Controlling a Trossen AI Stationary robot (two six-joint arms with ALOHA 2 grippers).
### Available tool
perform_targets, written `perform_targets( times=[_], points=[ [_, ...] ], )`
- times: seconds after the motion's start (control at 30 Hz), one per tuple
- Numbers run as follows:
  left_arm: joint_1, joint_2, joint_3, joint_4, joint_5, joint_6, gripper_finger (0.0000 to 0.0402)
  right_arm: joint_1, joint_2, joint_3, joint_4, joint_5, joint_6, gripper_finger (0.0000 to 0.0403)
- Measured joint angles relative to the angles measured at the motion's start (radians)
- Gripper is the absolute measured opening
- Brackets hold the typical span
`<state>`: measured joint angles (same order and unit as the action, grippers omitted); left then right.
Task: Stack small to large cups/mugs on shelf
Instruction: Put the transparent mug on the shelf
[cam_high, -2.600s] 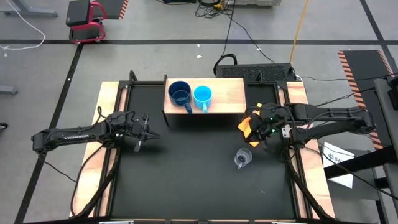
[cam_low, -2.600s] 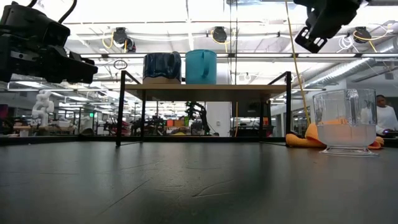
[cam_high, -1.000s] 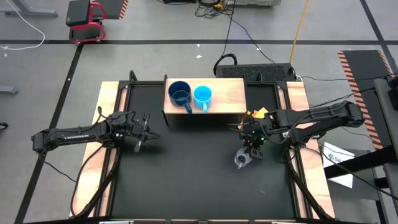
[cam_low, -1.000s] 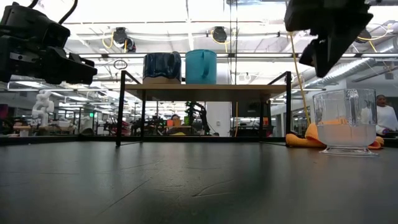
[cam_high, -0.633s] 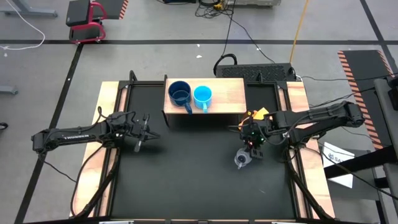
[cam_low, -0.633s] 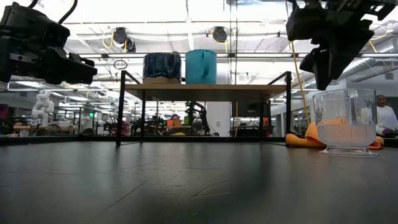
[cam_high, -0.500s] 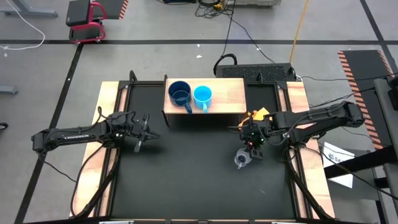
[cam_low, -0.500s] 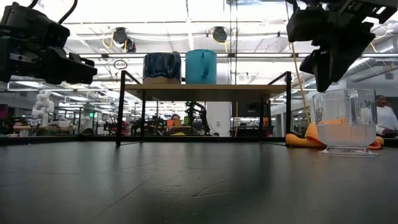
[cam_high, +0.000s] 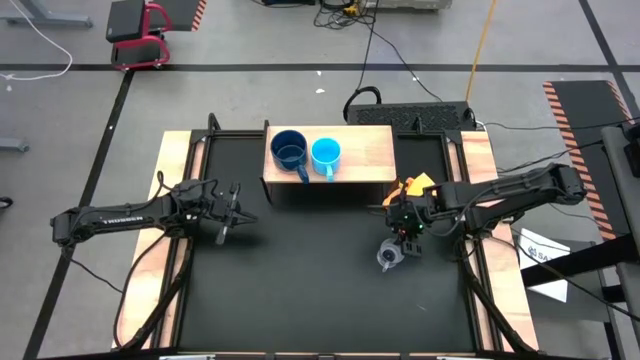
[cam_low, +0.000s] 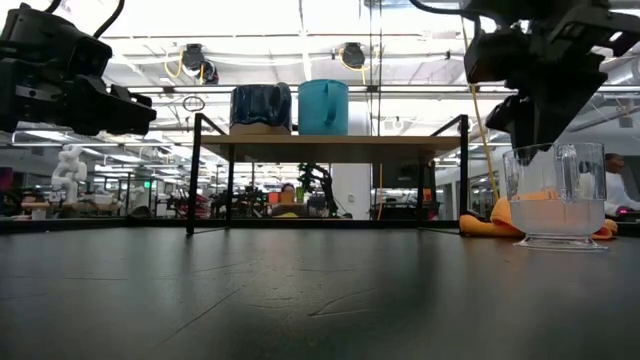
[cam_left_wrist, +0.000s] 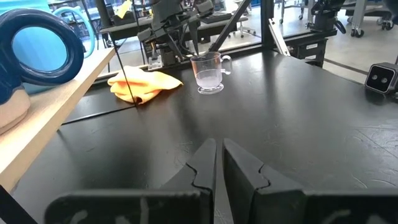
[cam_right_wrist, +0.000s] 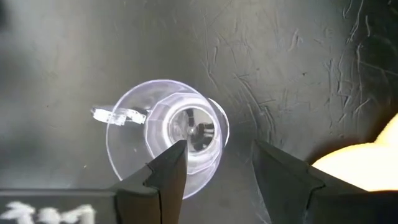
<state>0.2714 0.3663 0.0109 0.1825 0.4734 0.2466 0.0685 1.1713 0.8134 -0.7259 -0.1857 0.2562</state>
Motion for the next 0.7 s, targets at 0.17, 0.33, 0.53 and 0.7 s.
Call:
perform_targets(
  times=[0.17,0.33,0.53,0.7],
  points=[
    [0.0,0.0,0.0,0.0,0.0,0.003,0.0031,0.0,0.0,-0.012,0.004,-0.001,0.01,0.0174],
    [0.0,0.0,0.0,0.0,0.0,0.003,0.0031,0.0,0.0,-0.012,0.013,-0.001,0.012,0.0174],
    [0.0,0.0,0.0,0.0,0.0,0.002,0.0031,0.0,0.0,-0.012,0.019,-0.002,0.026,0.0174],
    [0.0,0.0,0.0,-0.012,0.0,0.003,0.0031,0.0,0.0,-0.012,0.008,-0.002,0.07,0.0174]
  ],
)
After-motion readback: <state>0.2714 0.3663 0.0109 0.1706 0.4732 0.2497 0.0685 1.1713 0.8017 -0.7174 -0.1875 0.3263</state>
